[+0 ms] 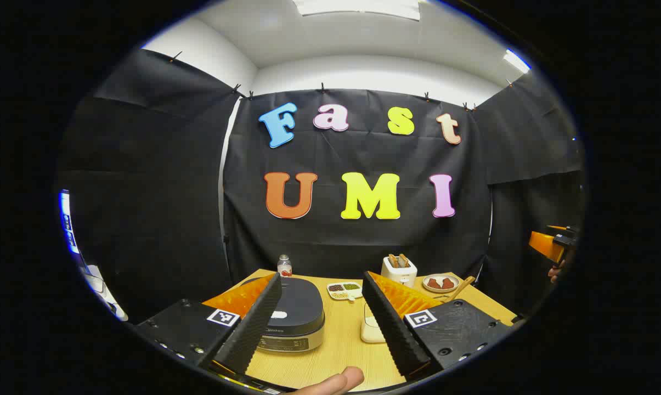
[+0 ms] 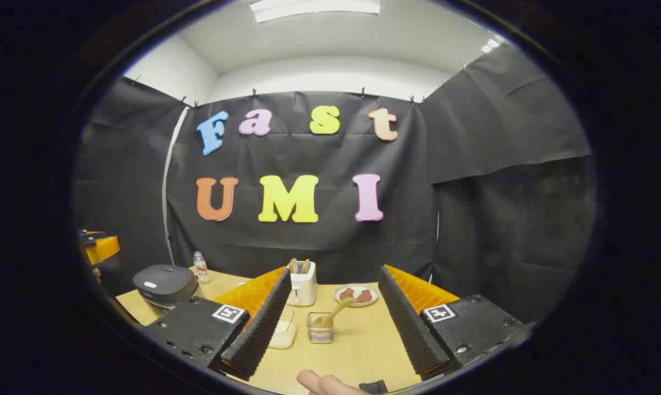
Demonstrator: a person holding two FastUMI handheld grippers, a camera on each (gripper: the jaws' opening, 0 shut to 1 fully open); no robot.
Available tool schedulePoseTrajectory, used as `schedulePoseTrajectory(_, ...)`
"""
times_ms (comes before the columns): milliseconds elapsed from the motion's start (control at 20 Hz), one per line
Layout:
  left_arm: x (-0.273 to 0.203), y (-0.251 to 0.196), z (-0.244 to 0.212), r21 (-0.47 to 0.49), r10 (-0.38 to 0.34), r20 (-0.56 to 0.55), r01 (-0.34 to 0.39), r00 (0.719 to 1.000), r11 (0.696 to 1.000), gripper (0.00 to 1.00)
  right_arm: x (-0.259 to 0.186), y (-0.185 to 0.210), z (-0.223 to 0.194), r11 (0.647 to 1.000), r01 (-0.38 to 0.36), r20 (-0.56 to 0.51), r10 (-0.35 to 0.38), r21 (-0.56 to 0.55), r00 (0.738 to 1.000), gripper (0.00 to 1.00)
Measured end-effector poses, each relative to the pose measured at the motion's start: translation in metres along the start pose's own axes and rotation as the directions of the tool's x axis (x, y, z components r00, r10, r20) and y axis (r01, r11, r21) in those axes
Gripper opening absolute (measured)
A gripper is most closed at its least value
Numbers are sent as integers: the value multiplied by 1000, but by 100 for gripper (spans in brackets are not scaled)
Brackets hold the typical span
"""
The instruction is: Close the left gripper, press the button to open the rice cooker; take a wooden spoon from the chopstick holder with the right hand, scoop a spoonful of rice and pour it into the rice cooker, then put the wooden spoon back into the chopstick holder.
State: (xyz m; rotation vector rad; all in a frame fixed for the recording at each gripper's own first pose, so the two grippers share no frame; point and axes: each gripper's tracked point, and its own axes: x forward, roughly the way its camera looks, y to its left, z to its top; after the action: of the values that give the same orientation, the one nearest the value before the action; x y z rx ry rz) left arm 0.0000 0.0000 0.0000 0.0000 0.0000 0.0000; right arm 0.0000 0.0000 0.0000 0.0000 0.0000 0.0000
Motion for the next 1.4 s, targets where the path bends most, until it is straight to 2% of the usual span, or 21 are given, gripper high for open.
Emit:
schedulePoseTrajectory(100,-2,-6,2,-10,-27,12,27,1000,1000,94,1,1,-2,1000,-8,0,8,15,1000,99)
schedulePoseTrajectory(300,0,1,6,30,-12,18,12,1000,999,94,3,8,-15,998,-50,-22,51,48,998,100)
schedulePoseTrajectory(750,11,13,-2,32,11,0,-11,1000,999,94,4,-3,-21,999,-35,0,35,19,999,100)
schedulePoseTrajectory(900,21,33,-9,48,66,-12,-65,998,997,94,5,-6,-26,999,-36,1,36,23,999,100)
schedulePoseTrajectory(1050,35,39,-23,57,87,-55,-84,995,995,94,7,-11,-33,999,-37,-5,37,31,999,99)
schedulePoseTrajectory(1100,42,40,-30,58,86,-79,-82,993,995,83,8,-11,-35,999,-39,-8,39,34,999,99)
schedulePoseTrajectory(1150,47,42,-36,52,88,-103,-83,991,995,87,10,-12,-39,998,-48,-15,48,41,999,99)
schedulePoseTrajectory(1300,65,45,-55,15,76,-181,-74,981,997,70,13,-10,-48,995,-79,-34,81,61,996,99)
schedulePoseTrajectory(1400,77,61,-68,38,118,-223,-112,968,993,28,15,-9,-51,993,-94,-42,97,71,994,100)
